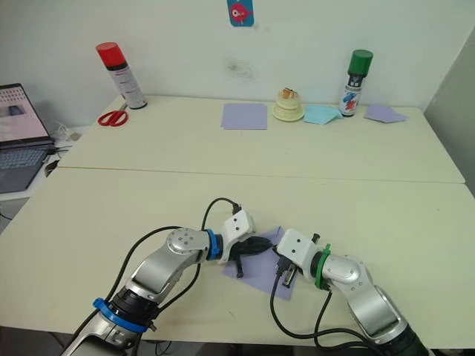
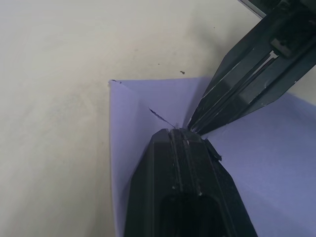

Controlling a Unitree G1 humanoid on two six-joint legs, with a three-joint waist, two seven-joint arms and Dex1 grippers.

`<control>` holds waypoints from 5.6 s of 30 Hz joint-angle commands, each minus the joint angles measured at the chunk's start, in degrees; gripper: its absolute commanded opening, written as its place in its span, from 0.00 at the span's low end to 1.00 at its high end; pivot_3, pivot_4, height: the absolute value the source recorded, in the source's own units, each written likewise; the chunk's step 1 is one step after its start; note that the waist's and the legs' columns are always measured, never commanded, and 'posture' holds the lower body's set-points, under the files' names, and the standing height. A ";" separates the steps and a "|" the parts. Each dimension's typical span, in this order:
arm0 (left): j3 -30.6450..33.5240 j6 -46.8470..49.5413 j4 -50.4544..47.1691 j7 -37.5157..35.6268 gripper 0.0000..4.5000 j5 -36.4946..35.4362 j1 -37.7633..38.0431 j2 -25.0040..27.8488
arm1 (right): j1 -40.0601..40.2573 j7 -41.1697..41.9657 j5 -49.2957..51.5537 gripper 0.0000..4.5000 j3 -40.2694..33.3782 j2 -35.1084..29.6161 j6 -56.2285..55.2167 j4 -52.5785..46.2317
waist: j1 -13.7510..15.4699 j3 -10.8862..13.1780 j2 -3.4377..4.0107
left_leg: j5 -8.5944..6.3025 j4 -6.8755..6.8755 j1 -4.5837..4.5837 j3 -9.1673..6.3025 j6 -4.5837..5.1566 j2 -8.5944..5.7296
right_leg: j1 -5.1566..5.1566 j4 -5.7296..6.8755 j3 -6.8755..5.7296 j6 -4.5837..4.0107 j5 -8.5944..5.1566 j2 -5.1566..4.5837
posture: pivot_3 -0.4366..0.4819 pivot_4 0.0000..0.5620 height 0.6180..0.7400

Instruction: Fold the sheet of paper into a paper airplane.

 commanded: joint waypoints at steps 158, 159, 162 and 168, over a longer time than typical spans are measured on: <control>2.36 -8.20 6.84 -11.19 0.01 2.78 -8.53 2.38 | -6.80 -2.92 -4.82 0.00 0.31 6.58 -10.05 18.93 | 0.01 -0.09 0.11 | 0.09 0.07 0.11 0.01 0.13 -0.10 | -0.19 0.74 0.01 -0.04 -0.02 0.00 | 0.48 0.27 1.00; 2.21 -10.18 7.12 -11.24 0.01 3.61 -9.45 2.77 | -6.63 -2.58 -4.92 0.00 0.57 6.42 -9.72 18.76 | 0.01 -0.08 0.10 | 0.09 0.07 0.11 0.00 0.13 -0.09 | -0.19 0.74 0.00 -0.05 -0.02 0.01 | 0.48 0.27 1.00; 2.43 -12.35 7.94 -10.68 0.01 4.49 -10.78 2.67 | -6.29 -2.01 -5.06 0.00 1.22 6.06 -8.72 18.19 | 0.00 -0.07 0.09 | 0.09 0.06 0.10 0.01 0.13 -0.09 | -0.20 0.74 0.00 -0.05 -0.02 0.02 | 0.48 0.27 1.00; 1.25 -14.96 10.67 -11.18 0.01 6.19 -10.93 2.84 | -6.00 -2.22 -5.33 0.00 1.86 6.21 -8.14 17.66 | -0.13 -0.07 0.09 | 0.09 0.05 0.07 0.03 0.13 -0.07 | -0.25 0.71 0.02 -0.05 -0.03 0.03 | 0.48 0.27 1.00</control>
